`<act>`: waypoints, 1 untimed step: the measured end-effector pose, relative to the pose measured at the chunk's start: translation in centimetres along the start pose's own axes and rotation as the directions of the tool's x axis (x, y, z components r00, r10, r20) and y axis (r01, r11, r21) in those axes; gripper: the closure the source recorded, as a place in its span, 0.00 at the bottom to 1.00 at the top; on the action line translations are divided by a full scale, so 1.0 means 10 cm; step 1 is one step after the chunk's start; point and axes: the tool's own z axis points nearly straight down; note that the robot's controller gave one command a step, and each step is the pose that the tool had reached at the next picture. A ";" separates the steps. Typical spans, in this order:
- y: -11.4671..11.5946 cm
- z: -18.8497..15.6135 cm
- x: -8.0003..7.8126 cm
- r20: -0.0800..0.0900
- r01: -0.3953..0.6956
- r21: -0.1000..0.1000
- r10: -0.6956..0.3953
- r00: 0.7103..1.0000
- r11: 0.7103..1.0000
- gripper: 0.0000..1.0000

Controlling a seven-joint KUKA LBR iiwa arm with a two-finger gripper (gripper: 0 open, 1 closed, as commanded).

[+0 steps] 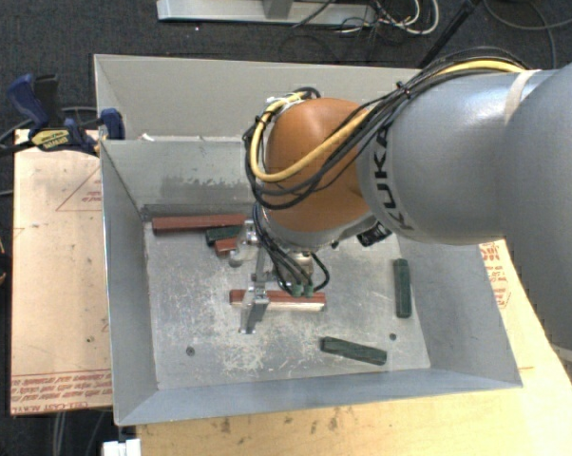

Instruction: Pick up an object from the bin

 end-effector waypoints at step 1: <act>-0.01 -0.04 -0.02 0.007 -0.003 -0.001 0.003 1.000 1.000 0.00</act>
Offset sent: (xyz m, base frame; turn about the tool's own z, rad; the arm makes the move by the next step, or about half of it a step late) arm 0.0317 -0.0578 -0.0982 -0.0891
